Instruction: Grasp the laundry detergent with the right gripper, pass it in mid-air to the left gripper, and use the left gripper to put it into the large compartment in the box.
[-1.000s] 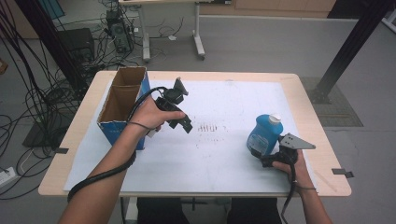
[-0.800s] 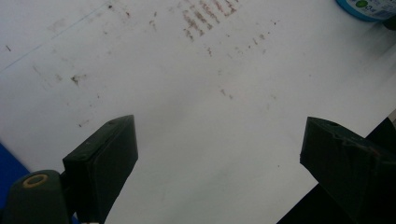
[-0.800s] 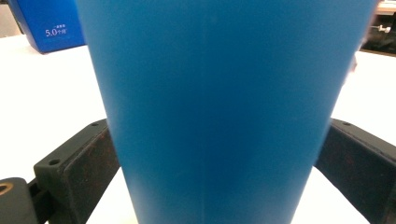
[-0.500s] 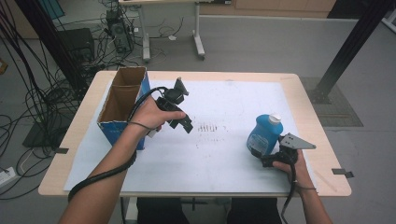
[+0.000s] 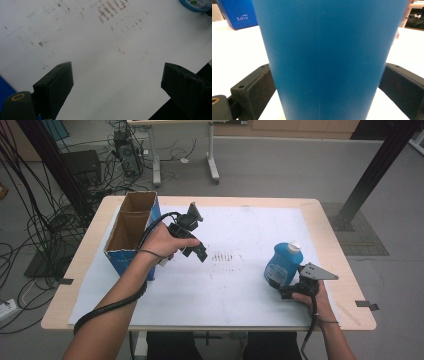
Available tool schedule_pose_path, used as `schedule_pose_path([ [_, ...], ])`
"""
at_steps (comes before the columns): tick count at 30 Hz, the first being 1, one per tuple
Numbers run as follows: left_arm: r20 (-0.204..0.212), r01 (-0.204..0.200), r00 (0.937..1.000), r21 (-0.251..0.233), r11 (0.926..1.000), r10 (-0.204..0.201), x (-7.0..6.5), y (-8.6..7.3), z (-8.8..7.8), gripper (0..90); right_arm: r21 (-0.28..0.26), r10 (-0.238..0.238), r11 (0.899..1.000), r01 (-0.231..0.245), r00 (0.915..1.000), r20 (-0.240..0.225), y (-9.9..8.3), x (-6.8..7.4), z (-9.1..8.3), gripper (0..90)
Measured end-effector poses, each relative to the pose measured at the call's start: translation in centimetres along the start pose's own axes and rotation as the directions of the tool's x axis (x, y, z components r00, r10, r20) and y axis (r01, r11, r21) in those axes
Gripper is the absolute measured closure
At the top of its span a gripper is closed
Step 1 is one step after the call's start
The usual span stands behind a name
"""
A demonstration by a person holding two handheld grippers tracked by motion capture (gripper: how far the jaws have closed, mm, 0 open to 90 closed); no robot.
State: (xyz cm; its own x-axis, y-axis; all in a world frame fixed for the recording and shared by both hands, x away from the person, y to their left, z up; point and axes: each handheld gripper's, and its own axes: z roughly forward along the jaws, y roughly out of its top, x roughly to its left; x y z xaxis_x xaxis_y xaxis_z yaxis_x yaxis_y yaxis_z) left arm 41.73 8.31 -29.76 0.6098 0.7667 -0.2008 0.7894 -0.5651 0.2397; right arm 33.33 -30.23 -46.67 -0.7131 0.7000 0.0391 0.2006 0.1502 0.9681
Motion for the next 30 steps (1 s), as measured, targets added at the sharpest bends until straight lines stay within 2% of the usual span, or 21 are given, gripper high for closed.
schedule_pose_path([
  [30,-0.001,0.0,1.0,0.004,1.0,0.0,-0.29,0.07,0.06,11.1,-0.007,-0.006,1.0,0.006,1.0,-0.005,-0.03,0.05,-0.05,2.4],
])
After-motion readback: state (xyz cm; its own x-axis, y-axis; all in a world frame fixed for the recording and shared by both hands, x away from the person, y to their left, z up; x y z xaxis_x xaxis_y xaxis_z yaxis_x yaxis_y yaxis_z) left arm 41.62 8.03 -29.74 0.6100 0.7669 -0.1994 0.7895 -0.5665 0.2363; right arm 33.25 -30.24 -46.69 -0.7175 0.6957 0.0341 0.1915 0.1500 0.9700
